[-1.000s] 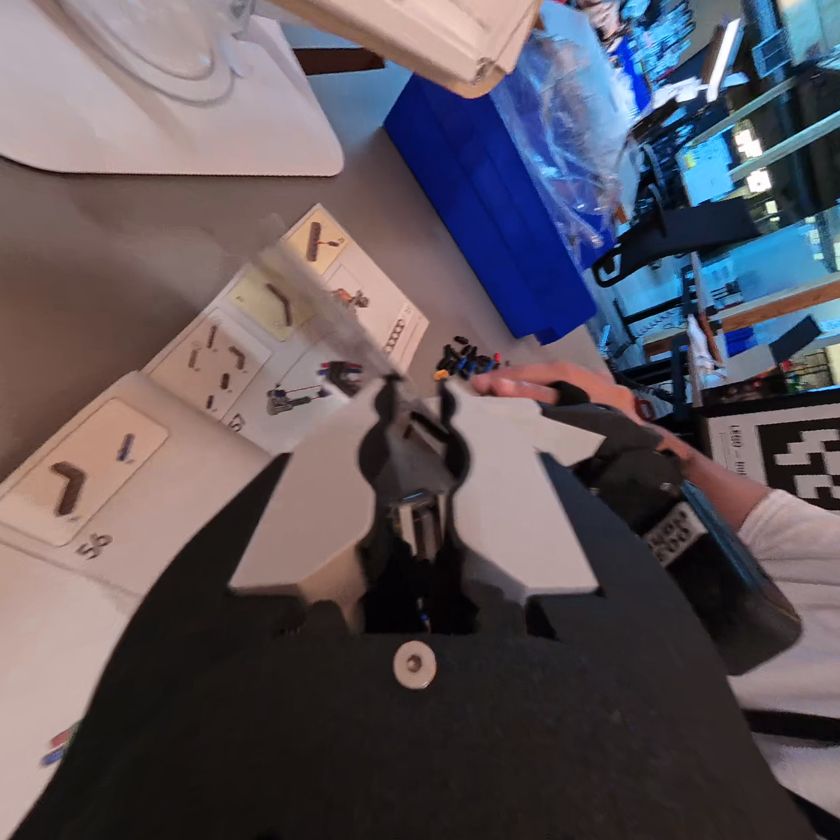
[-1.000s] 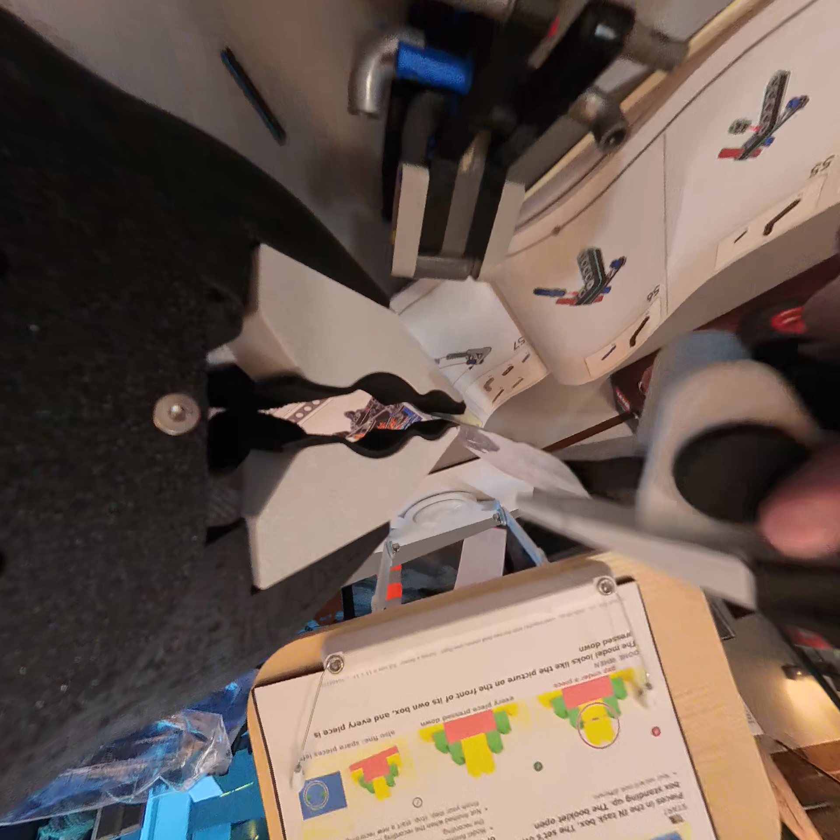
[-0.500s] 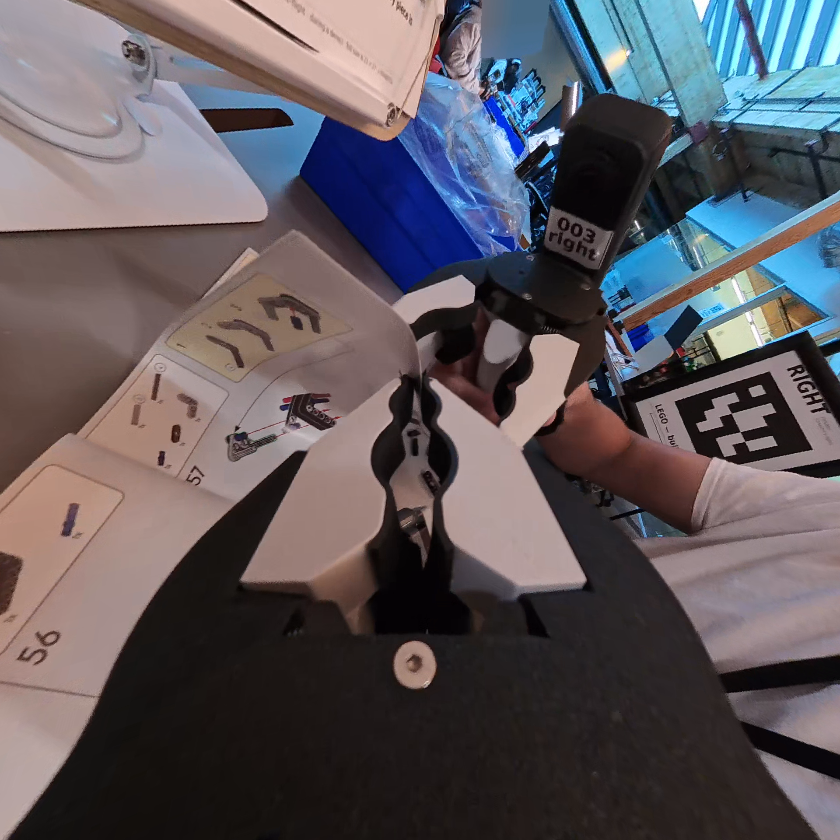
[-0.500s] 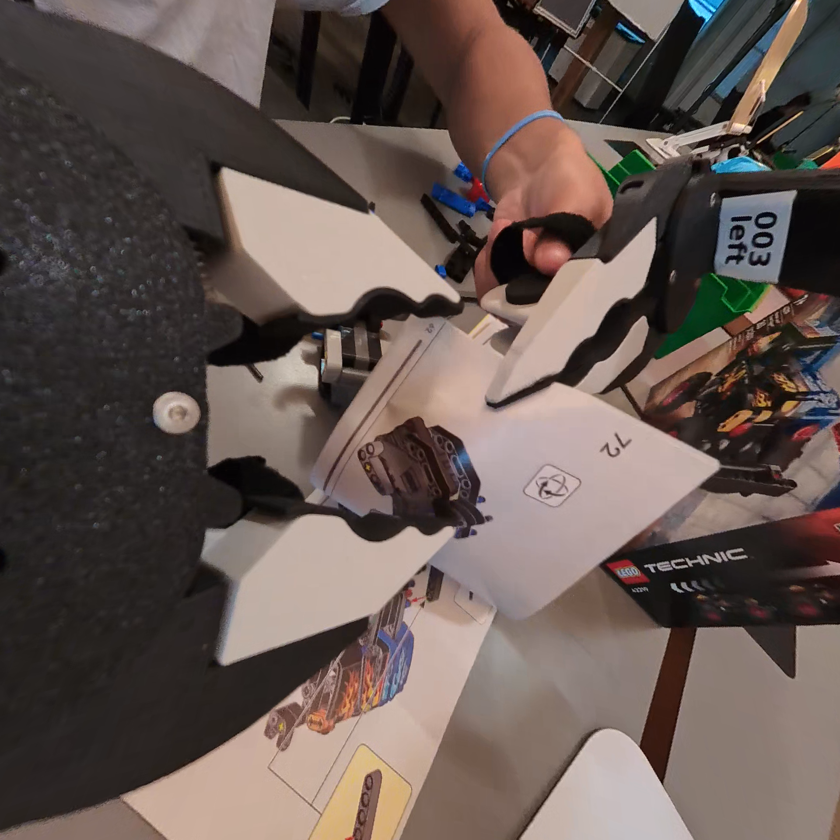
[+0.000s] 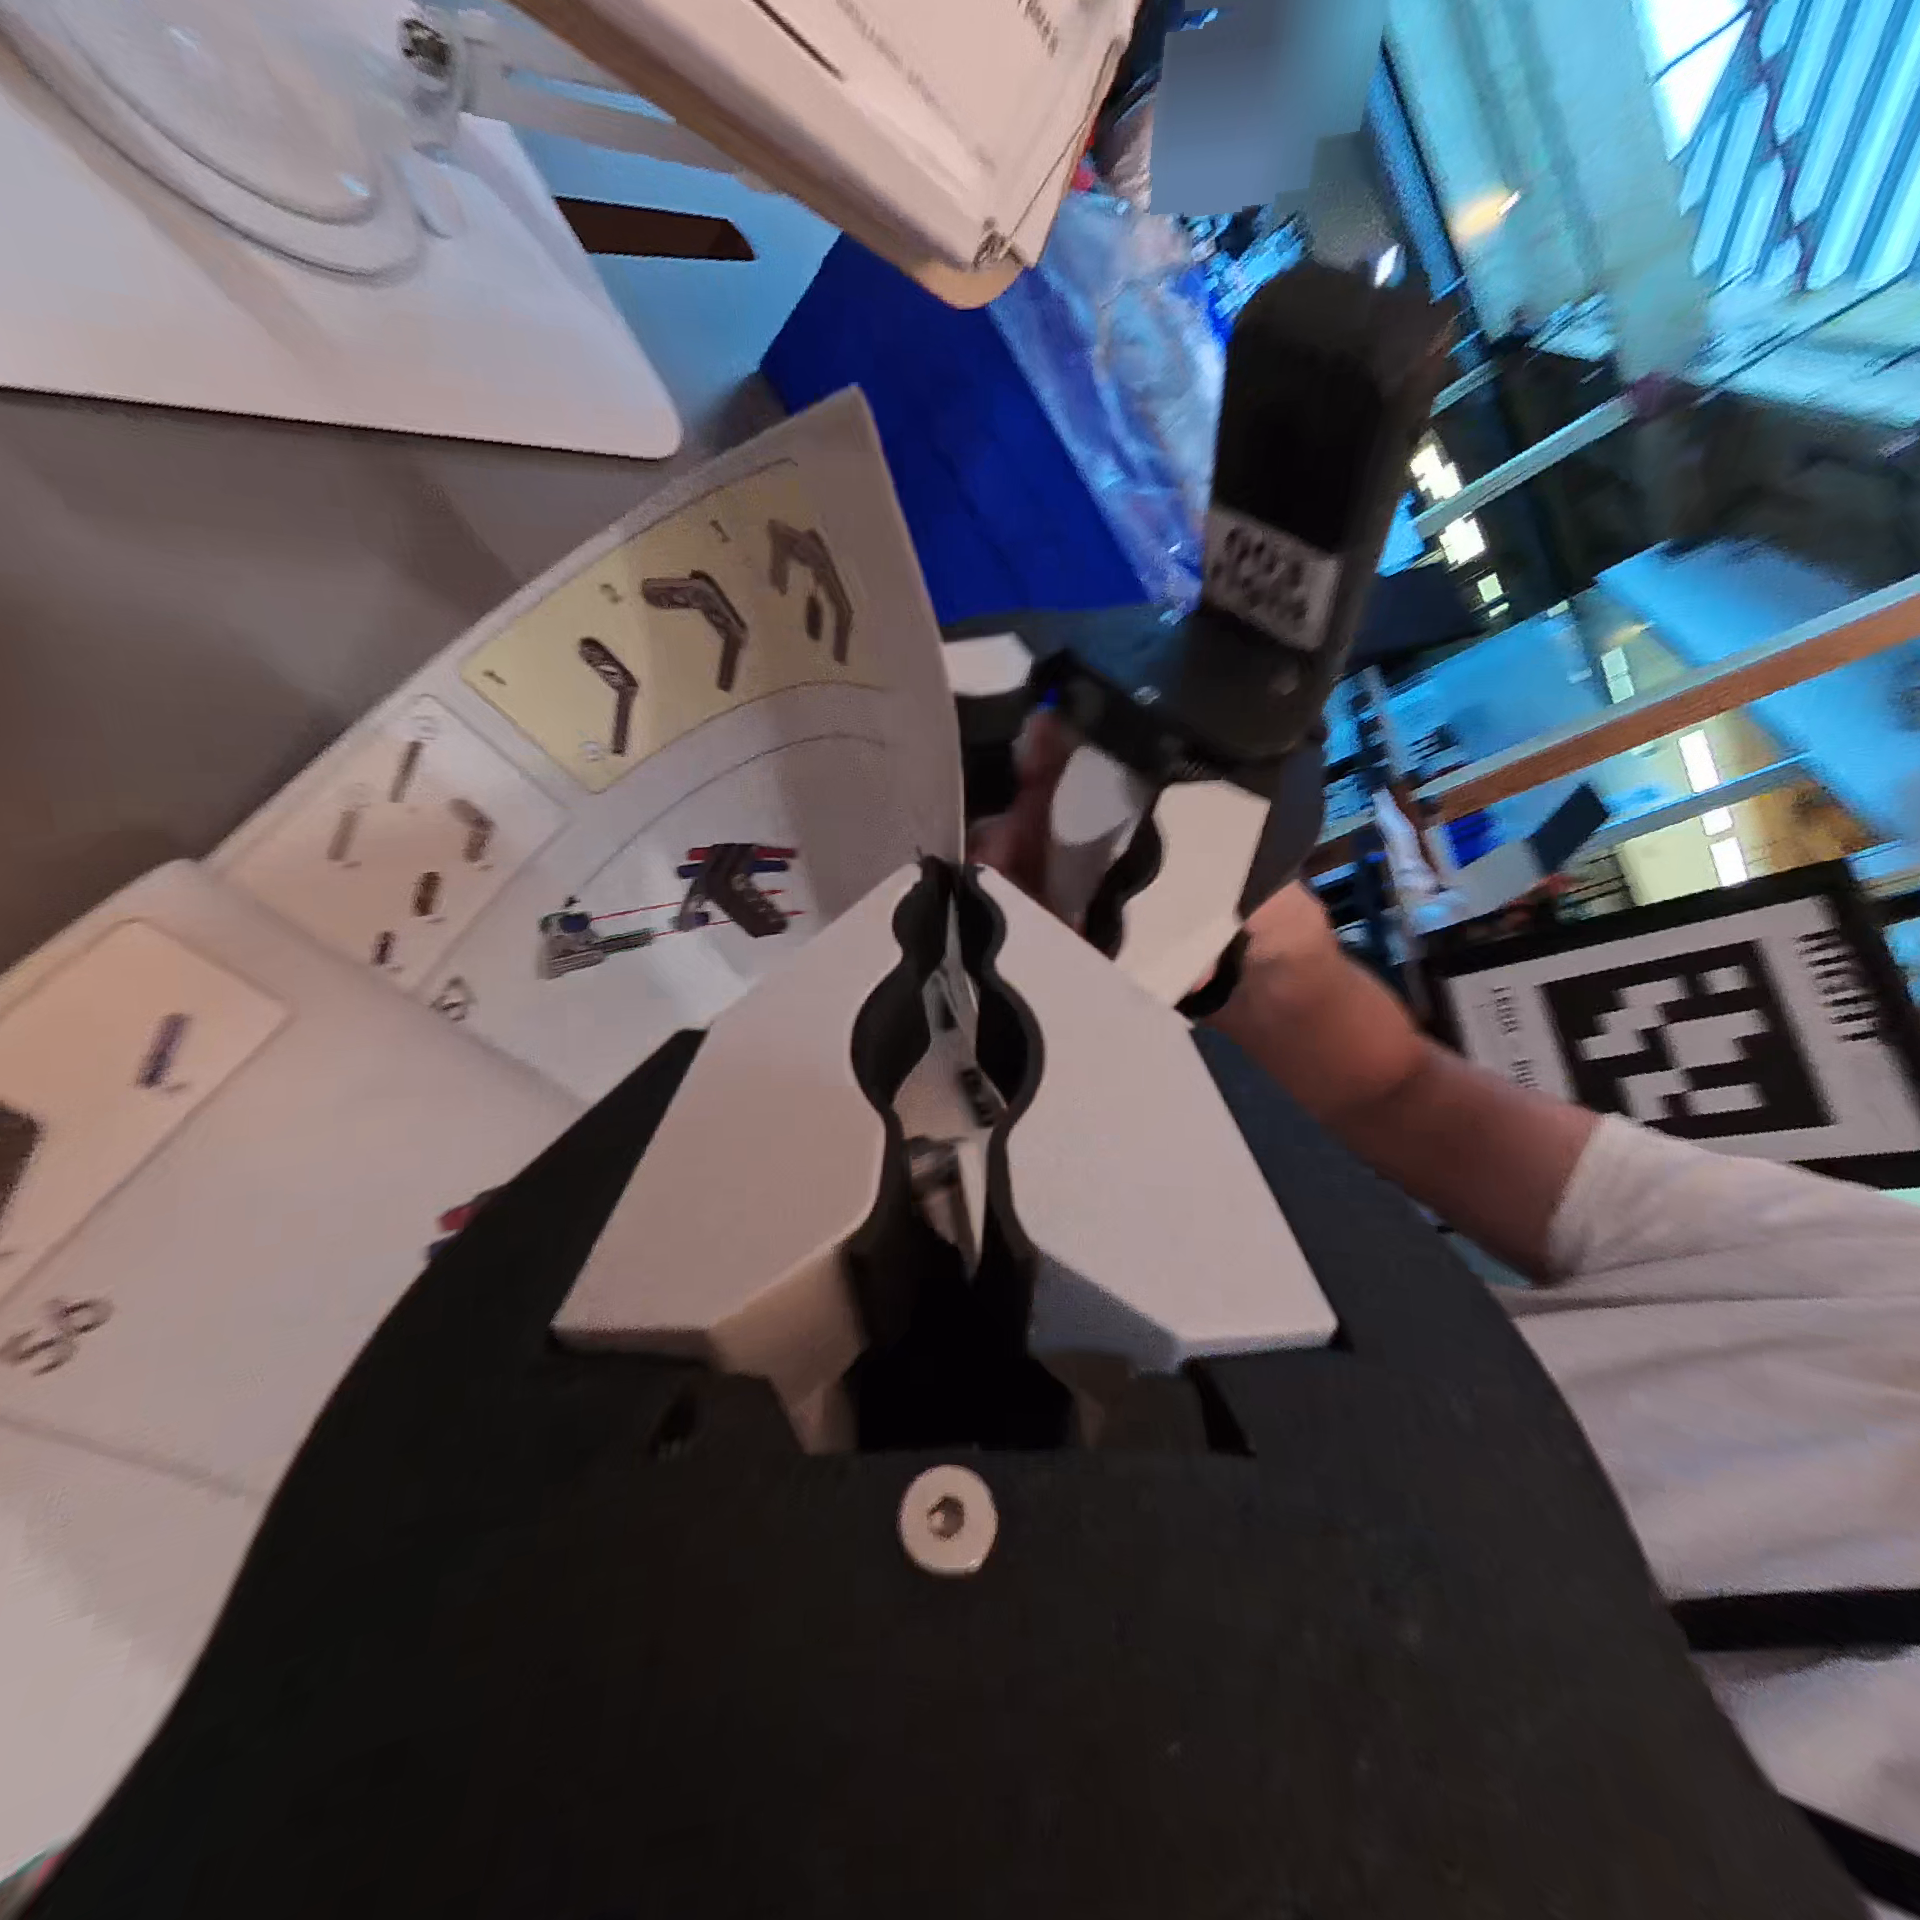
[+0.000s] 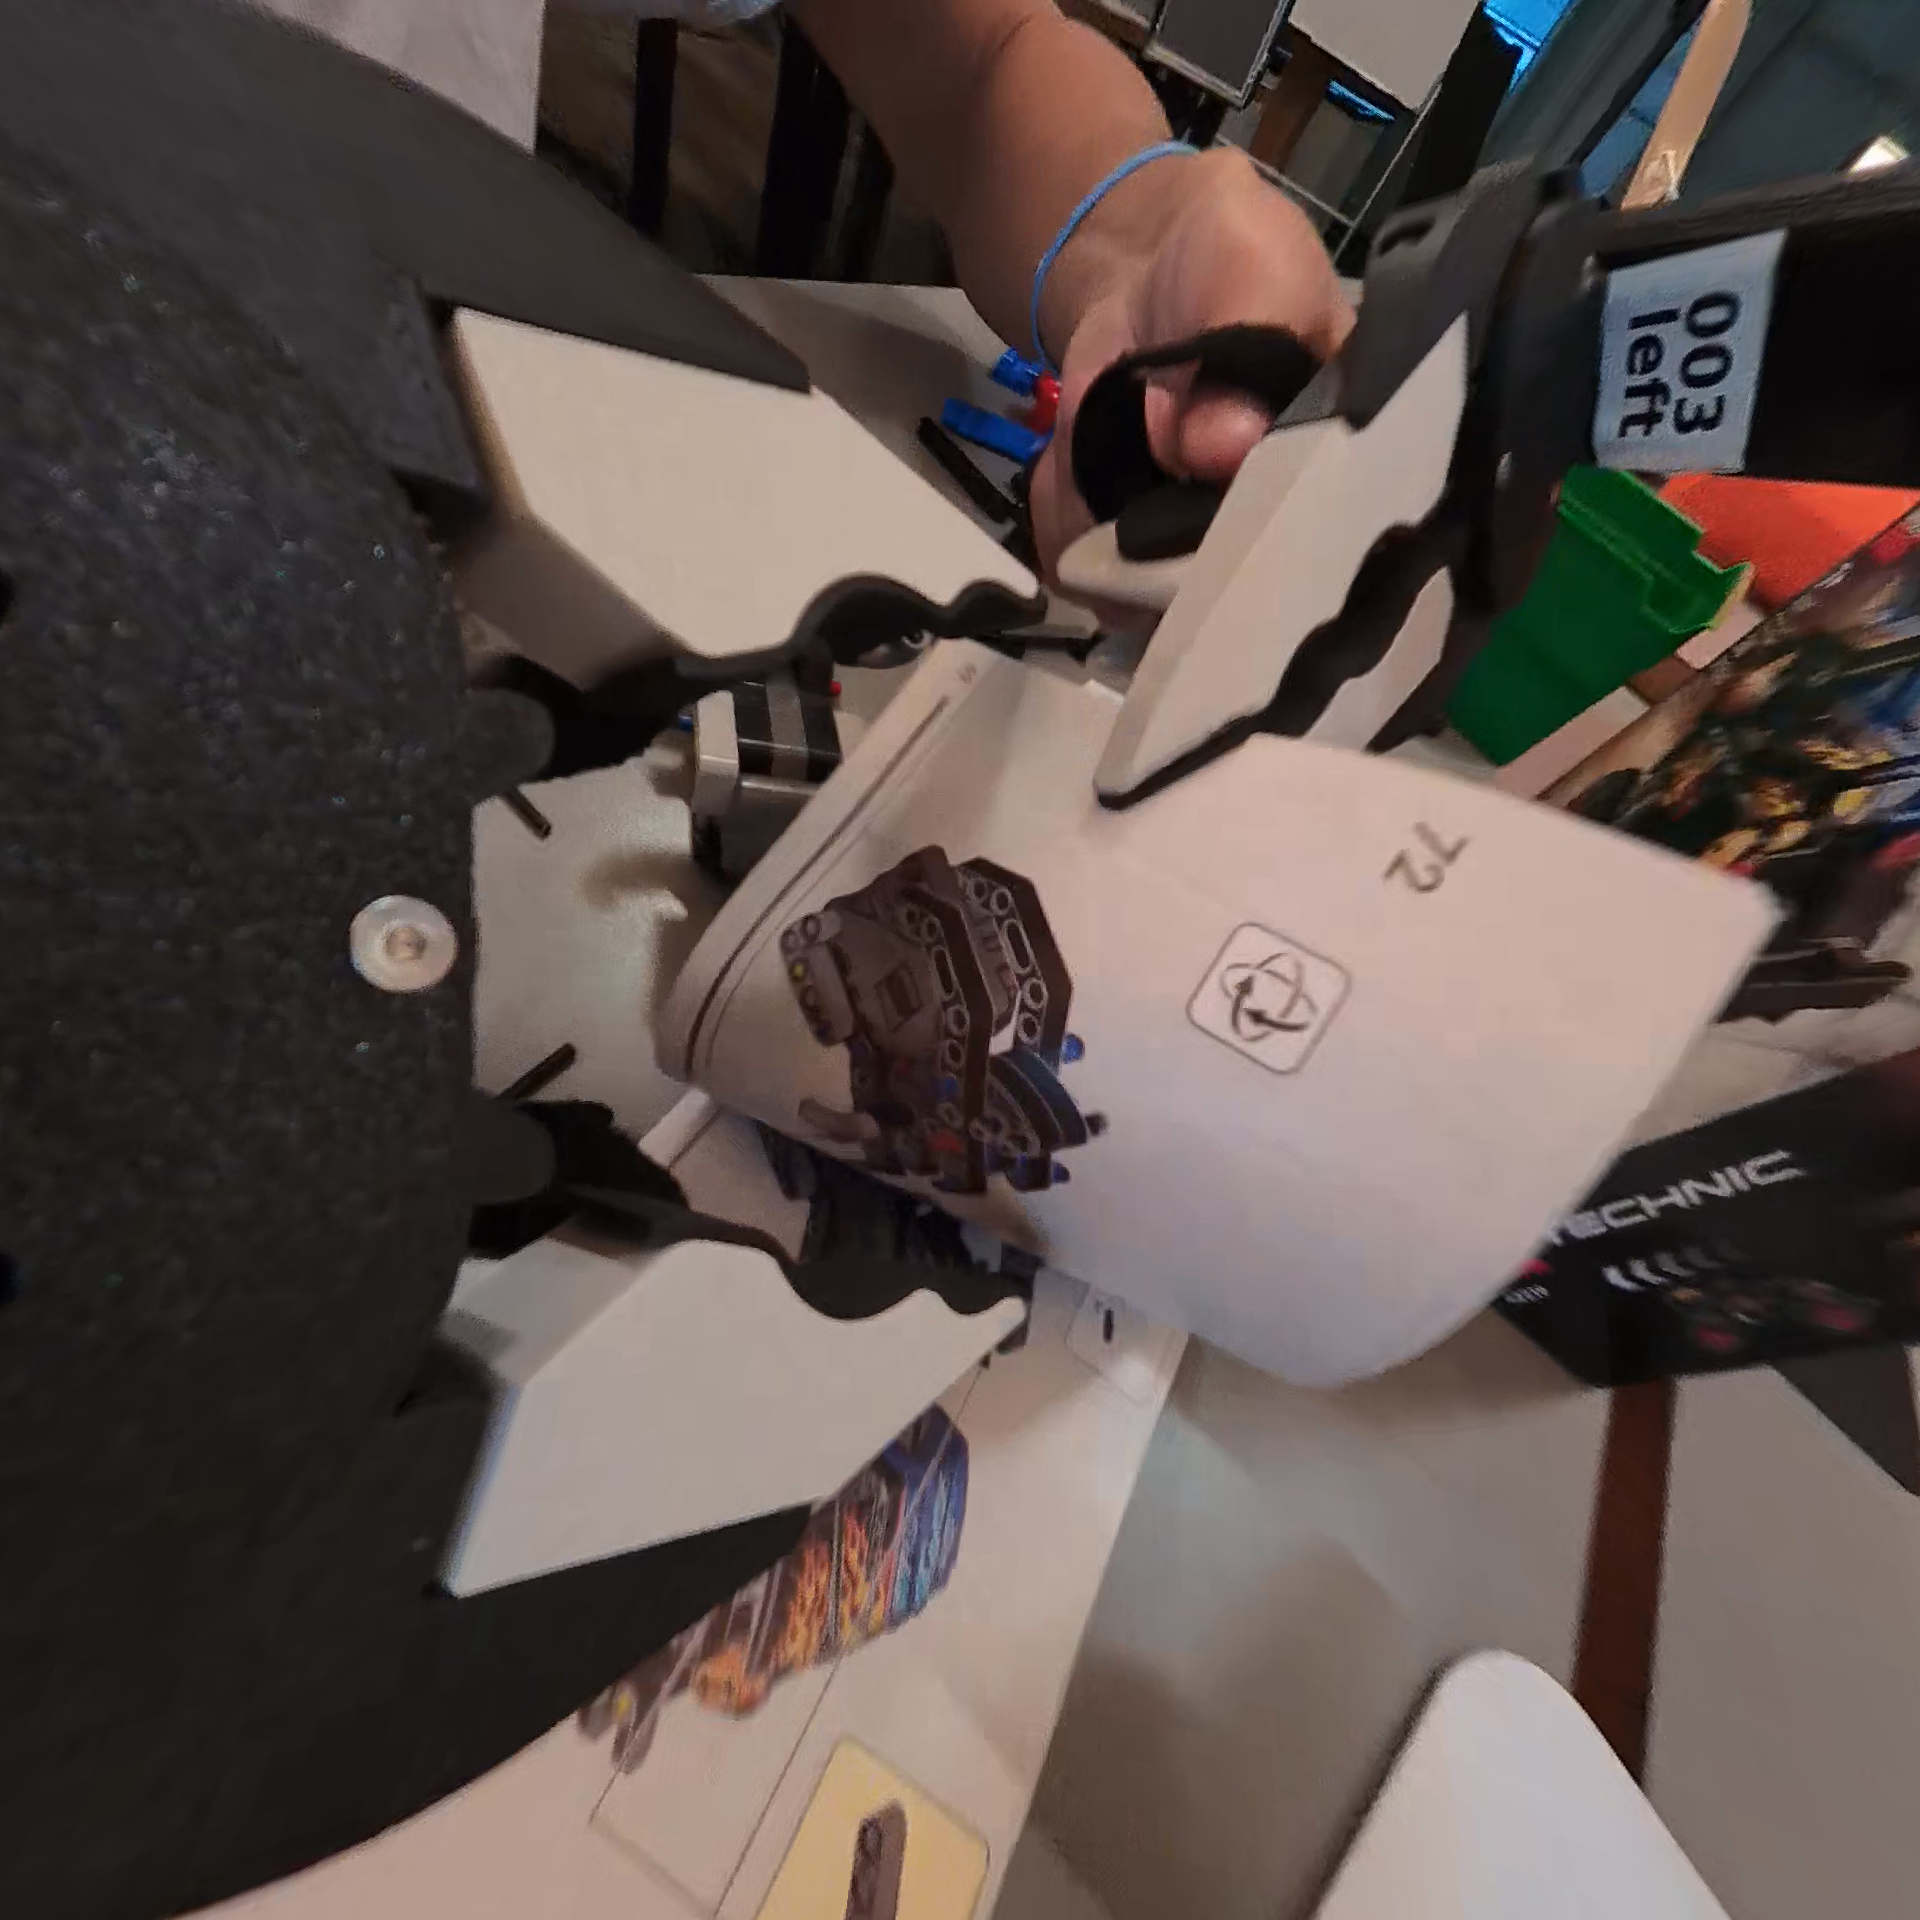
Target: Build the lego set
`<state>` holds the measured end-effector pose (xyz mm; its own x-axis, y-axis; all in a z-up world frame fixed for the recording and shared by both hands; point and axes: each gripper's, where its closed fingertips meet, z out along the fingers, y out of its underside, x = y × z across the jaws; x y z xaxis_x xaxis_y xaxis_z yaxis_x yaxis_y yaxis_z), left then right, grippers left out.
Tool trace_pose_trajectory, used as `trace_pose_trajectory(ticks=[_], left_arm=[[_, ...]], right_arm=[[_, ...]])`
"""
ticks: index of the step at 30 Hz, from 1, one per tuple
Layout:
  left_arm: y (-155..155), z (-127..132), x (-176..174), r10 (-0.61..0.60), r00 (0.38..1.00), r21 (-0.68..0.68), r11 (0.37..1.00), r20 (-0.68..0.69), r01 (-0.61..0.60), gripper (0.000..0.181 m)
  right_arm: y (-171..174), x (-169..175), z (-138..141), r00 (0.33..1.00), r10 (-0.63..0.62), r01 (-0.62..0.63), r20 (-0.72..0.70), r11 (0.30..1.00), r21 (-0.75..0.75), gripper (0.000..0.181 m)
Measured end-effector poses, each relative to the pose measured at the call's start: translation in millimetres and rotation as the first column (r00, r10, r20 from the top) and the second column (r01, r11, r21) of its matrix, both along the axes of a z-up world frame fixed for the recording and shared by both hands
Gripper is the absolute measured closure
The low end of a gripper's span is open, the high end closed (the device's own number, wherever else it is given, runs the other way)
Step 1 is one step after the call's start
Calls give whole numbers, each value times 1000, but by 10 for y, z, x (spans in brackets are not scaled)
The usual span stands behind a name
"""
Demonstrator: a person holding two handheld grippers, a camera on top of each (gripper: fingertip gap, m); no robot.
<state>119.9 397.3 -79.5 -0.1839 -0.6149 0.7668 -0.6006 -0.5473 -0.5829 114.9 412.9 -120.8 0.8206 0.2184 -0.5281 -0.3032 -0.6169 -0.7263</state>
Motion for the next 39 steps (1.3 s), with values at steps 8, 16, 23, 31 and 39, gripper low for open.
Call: trace_pose_trajectory(ticks=[8, 16, 23, 31, 39], left_arm=[[-56, 66, -38, -38, 998, -120, 992, 54, 44, 179], [-40, 12, -38, -49, 996, -23, 998, 74, 51, 181], [-81, 7, -45, -72, 992, 25, 997, 99, 69, 181], [-68, 8, -81, -93, 989, 16, 996, 114, 92, 181], [-59, -22, -92, -90, 989, 0, 996, 120, 90, 181]], right_arm=[[-16, -3, 18, 997, -6, 7, -76, 1000, 16, 101], [-43, -13, 16, 997, 27, -25, -75, 999, 27, 104], [-58, 4, -7, 996, 37, -35, -83, 999, 24, 104], [-79, 3, 63, 985, 85, -76, -151, 995, 65, 110], [-82, 63, 24, 986, 72, -64, -149, 996, 56, 130]])
